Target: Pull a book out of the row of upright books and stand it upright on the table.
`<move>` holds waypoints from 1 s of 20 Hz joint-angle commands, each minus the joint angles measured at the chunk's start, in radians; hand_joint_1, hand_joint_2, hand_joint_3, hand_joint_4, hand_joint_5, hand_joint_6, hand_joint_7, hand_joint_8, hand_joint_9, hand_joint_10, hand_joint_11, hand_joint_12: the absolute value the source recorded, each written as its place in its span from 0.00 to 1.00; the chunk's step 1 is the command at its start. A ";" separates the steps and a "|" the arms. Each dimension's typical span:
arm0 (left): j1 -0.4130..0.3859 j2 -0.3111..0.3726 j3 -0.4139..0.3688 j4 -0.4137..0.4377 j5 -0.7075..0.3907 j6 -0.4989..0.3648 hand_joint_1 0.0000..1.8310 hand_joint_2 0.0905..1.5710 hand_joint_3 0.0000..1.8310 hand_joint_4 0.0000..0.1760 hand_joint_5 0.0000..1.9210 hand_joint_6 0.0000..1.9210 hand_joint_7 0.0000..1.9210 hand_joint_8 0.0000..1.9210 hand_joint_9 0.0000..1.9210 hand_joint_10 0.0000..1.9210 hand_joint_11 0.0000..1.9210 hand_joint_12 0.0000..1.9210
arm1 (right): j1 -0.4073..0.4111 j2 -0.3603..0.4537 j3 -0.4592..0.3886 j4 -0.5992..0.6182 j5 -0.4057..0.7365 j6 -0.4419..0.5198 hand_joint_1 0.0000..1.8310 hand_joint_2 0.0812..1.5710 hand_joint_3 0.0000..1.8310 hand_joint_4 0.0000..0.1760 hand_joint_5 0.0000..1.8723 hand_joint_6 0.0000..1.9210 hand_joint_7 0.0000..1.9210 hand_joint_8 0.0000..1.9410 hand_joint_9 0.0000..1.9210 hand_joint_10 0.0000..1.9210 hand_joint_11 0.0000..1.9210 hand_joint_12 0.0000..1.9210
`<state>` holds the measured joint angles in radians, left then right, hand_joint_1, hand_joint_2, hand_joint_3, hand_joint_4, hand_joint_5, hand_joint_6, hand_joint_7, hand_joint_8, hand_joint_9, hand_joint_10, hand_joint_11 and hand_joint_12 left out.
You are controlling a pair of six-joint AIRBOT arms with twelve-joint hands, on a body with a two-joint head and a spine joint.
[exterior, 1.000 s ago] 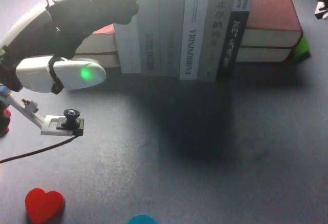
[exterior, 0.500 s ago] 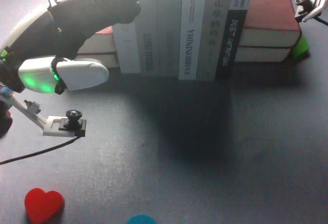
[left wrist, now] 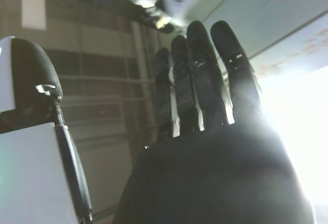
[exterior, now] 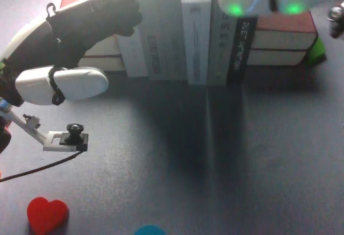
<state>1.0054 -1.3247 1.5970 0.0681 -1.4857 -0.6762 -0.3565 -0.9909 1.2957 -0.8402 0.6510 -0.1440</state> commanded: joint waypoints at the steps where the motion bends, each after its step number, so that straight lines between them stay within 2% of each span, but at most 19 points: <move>1: -0.001 -0.003 -0.005 -0.042 -0.127 -0.011 0.51 0.52 0.00 0.00 0.23 0.00 0.21 0.00 0.23 0.00 0.00 0.59 | 0.011 0.016 -0.026 0.025 0.069 -0.020 0.00 0.66 0.00 0.73 0.23 0.00 0.00 0.00 0.00 0.00 0.00 0.00; 2: 0.008 -0.004 -0.006 -0.054 -0.135 -0.011 0.52 0.52 0.00 0.00 0.22 0.00 0.21 0.00 0.23 0.00 0.00 0.59 | 0.011 0.051 -0.075 0.024 0.081 -0.046 0.00 0.65 0.00 0.88 0.20 0.00 0.00 0.00 0.00 0.00 0.00 0.00; 3: 0.014 -0.004 -0.008 -0.060 -0.139 -0.011 0.52 0.54 0.01 0.00 0.21 0.00 0.21 0.00 0.22 0.00 0.00 0.58 | 0.009 0.069 -0.098 0.024 0.089 -0.056 0.00 0.70 0.00 0.87 0.16 0.00 0.00 0.00 0.00 0.00 0.00 0.00; 4: 0.020 -0.004 -0.010 -0.069 -0.145 -0.011 0.53 0.54 0.00 0.01 0.21 0.00 0.21 0.00 0.23 0.00 0.00 0.58 | -0.007 0.086 -0.122 0.024 0.099 -0.064 0.00 0.70 0.00 0.85 0.14 0.00 0.00 0.00 0.00 0.00 0.00 0.00; 5: 0.027 -0.004 -0.013 -0.079 -0.153 -0.011 0.54 0.53 0.00 0.09 0.22 0.00 0.20 0.00 0.22 0.00 0.00 0.58 | -0.027 0.094 -0.138 0.024 0.107 -0.065 0.00 0.72 0.01 0.79 0.13 0.00 0.00 0.00 0.00 0.00 0.00 0.00; 6: 0.036 -0.004 -0.016 -0.090 -0.159 -0.011 0.55 0.52 0.00 0.11 0.22 0.01 0.20 0.00 0.22 0.00 0.00 0.56 | -0.056 0.097 -0.151 0.024 0.116 -0.065 0.00 0.72 0.01 0.92 0.13 0.00 0.00 0.00 0.00 0.00 0.00 0.00; 7: 0.037 -0.004 -0.018 -0.091 -0.159 -0.011 0.54 0.53 0.00 0.08 0.22 0.00 0.21 0.00 0.22 0.00 0.00 0.54 | -0.067 0.097 -0.154 0.028 0.121 -0.065 0.00 0.70 0.00 0.86 0.17 0.02 0.00 0.00 0.00 0.00 0.00 0.00; 8: 0.038 -0.004 -0.020 -0.093 -0.161 -0.011 0.52 0.53 0.00 0.21 0.23 0.01 0.22 0.00 0.22 0.00 0.00 0.52 | -0.077 0.096 -0.158 0.035 0.127 -0.065 0.00 0.69 0.00 0.79 0.21 0.01 0.00 0.00 0.00 0.00 0.00 0.00; 9: 0.039 -0.004 -0.020 -0.095 -0.162 -0.011 0.52 0.54 0.00 0.18 0.24 0.01 0.19 0.00 0.21 0.00 0.00 0.55 | -0.084 0.096 -0.161 0.036 0.132 -0.065 0.00 0.67 0.00 0.63 0.24 0.01 0.00 0.00 0.00 0.00 0.00 0.00; 10: 0.039 -0.004 -0.020 -0.096 -0.162 -0.011 0.52 0.55 0.01 0.11 0.24 0.00 0.17 0.00 0.20 0.00 0.00 0.55 | -0.089 0.094 -0.164 0.038 0.136 -0.064 0.00 0.68 0.00 0.58 0.25 0.01 0.00 0.00 0.00 0.00 0.00 0.00; 11: 0.041 -0.004 -0.023 -0.098 -0.163 -0.011 0.51 0.54 0.00 0.10 0.24 0.00 0.16 0.00 0.19 0.00 0.00 0.56 | -0.096 0.092 -0.164 0.042 0.143 -0.058 0.00 0.69 0.01 0.53 0.25 0.01 0.00 0.00 0.00 0.00 0.00 0.00; 12: 0.045 -0.004 -0.024 -0.101 -0.166 -0.011 0.51 0.54 0.00 0.15 0.24 0.00 0.16 0.00 0.18 0.00 0.00 0.53 | -0.106 0.092 -0.166 0.051 0.152 -0.053 0.00 0.69 0.00 0.49 0.25 0.01 0.00 0.00 0.00 0.00 0.00 0.00; 13: 0.050 -0.004 -0.026 -0.107 -0.169 -0.011 0.51 0.54 0.00 0.16 0.23 0.00 0.15 0.00 0.18 0.00 0.00 0.52 | -0.122 0.092 -0.169 0.066 0.163 -0.052 0.00 0.69 0.00 0.59 0.24 0.00 0.00 0.00 0.00 0.00 0.00 0.00; 14: 0.057 -0.005 -0.029 -0.117 -0.174 -0.011 0.51 0.54 0.00 0.15 0.23 0.00 0.15 0.00 0.18 0.00 0.00 0.52 | -0.152 0.093 -0.174 0.083 0.179 -0.050 0.00 0.69 0.00 0.60 0.25 0.00 0.00 0.00 0.00 0.00 0.00 0.00; 15: 0.062 -0.006 -0.029 -0.123 -0.177 -0.011 0.51 0.53 0.00 0.08 0.23 0.00 0.16 0.00 0.19 0.00 0.00 0.55 | -0.177 0.097 -0.180 0.099 0.191 -0.049 0.00 0.69 0.00 0.63 0.24 0.00 0.00 0.00 0.00 0.00 0.00 0.00; 16: 0.065 -0.007 -0.030 -0.127 -0.180 -0.011 0.51 0.53 0.00 0.13 0.24 0.00 0.16 0.00 0.19 0.01 0.00 0.56 | -0.197 0.101 -0.184 0.111 0.198 -0.049 0.00 0.69 0.00 0.61 0.25 0.00 0.00 0.00 0.00 0.00 0.00 0.00; 17: 0.066 -0.008 -0.031 -0.128 -0.181 -0.011 0.52 0.52 0.00 0.13 0.25 0.01 0.18 0.01 0.21 0.01 0.00 0.60 | -0.221 0.106 -0.190 0.127 0.210 -0.049 0.02 0.69 0.00 0.47 0.26 0.01 0.00 0.00 0.00 0.00 0.00 0.00; 19: 0.068 -0.008 -0.036 -0.129 -0.180 -0.011 0.51 0.54 0.00 0.08 0.23 0.00 0.20 0.01 0.21 0.01 0.00 0.59 | -0.271 0.120 -0.202 0.166 0.238 -0.049 0.00 0.69 0.00 0.56 0.26 0.01 0.00 0.00 0.00 0.00 0.00 0.00; 20: 0.068 -0.008 -0.037 -0.130 -0.180 -0.011 0.51 0.54 0.00 0.05 0.23 0.00 0.20 0.01 0.21 0.01 0.00 0.59 | -0.281 0.126 -0.202 0.180 0.249 -0.049 0.00 0.69 0.00 0.53 0.26 0.00 0.00 0.00 0.00 0.00 0.00 0.00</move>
<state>1.0775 -1.3258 1.5650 -0.0368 -1.5497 -0.6765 -0.6415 -0.8623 1.0908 -0.7086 0.8825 -0.2024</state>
